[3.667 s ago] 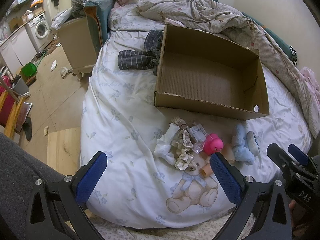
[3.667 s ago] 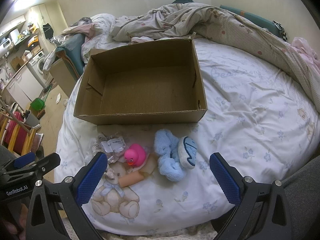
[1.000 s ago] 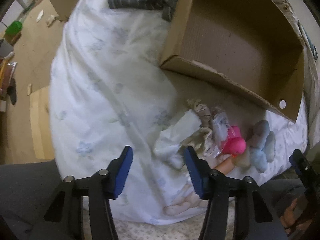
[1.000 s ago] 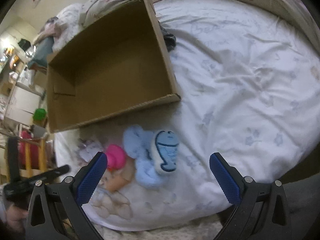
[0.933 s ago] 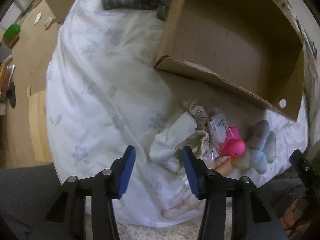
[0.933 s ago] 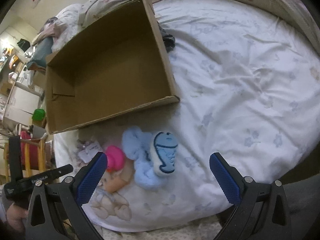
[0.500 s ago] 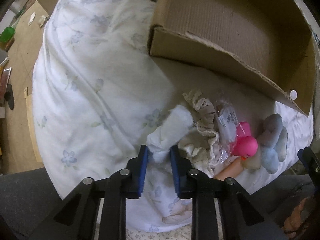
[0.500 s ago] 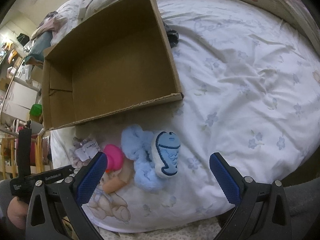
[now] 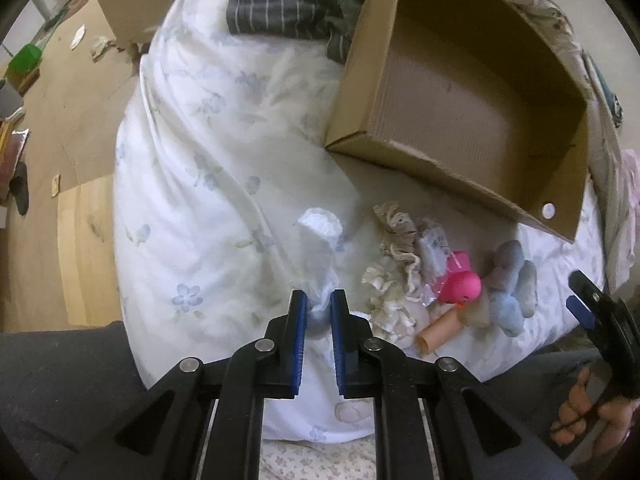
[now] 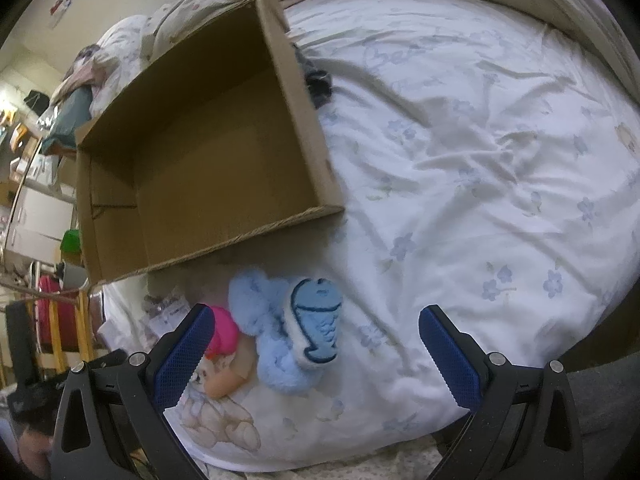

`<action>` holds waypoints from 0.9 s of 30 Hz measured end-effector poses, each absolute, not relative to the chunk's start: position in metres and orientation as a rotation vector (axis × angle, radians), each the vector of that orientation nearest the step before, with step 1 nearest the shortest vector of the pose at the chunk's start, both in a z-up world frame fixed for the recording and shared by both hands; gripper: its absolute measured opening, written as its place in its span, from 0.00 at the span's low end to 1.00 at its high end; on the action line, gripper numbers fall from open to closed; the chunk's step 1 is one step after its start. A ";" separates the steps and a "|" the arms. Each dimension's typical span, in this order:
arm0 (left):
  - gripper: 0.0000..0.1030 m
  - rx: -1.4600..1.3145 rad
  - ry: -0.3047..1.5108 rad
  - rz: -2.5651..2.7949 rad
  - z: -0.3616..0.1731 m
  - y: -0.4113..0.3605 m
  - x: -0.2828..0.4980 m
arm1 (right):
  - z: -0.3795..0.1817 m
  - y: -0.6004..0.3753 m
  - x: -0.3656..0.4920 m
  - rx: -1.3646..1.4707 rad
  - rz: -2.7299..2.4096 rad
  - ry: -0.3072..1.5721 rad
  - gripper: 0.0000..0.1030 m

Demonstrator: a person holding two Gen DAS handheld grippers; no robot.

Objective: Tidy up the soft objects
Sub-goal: 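Grasp the white tissue with the left gripper while the right gripper grasps the light-blue plush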

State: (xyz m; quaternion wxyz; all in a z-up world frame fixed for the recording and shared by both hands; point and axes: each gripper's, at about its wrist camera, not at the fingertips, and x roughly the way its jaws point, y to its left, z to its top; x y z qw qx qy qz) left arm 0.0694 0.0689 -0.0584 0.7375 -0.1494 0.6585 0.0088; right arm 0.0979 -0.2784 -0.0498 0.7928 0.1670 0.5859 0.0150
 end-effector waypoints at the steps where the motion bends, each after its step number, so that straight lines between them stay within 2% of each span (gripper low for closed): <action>1: 0.11 -0.331 1.440 0.022 -0.056 0.073 0.068 | -0.050 -0.282 0.099 0.349 0.004 1.254 1.00; 8: 0.11 -0.316 1.402 0.042 -0.051 0.066 0.068 | -0.074 -0.267 0.108 0.344 0.086 1.362 1.00; 15: 0.11 -0.291 1.405 0.039 -0.059 0.052 0.070 | -0.096 -0.229 0.110 0.161 0.147 1.433 0.98; 19: 0.11 -0.274 1.400 0.039 -0.060 0.049 0.070 | -0.113 -0.224 0.113 0.158 0.154 1.480 0.74; 20: 0.11 -0.269 1.401 0.042 -0.061 0.049 0.070 | -0.116 -0.223 0.111 0.151 0.155 1.483 0.57; 21: 0.11 -0.272 1.404 0.045 -0.062 0.049 0.070 | -0.118 -0.223 0.111 0.153 0.167 1.484 0.46; 23: 0.11 -0.273 1.404 0.046 -0.061 0.050 0.070 | -0.120 -0.219 0.111 0.151 0.175 1.478 0.35; 25: 0.11 -0.268 1.397 0.050 -0.060 0.051 0.069 | -0.118 -0.214 0.110 0.150 0.191 1.453 0.29; 27: 0.11 -0.270 1.392 0.060 -0.059 0.055 0.069 | -0.110 -0.214 0.109 0.153 0.204 1.418 0.28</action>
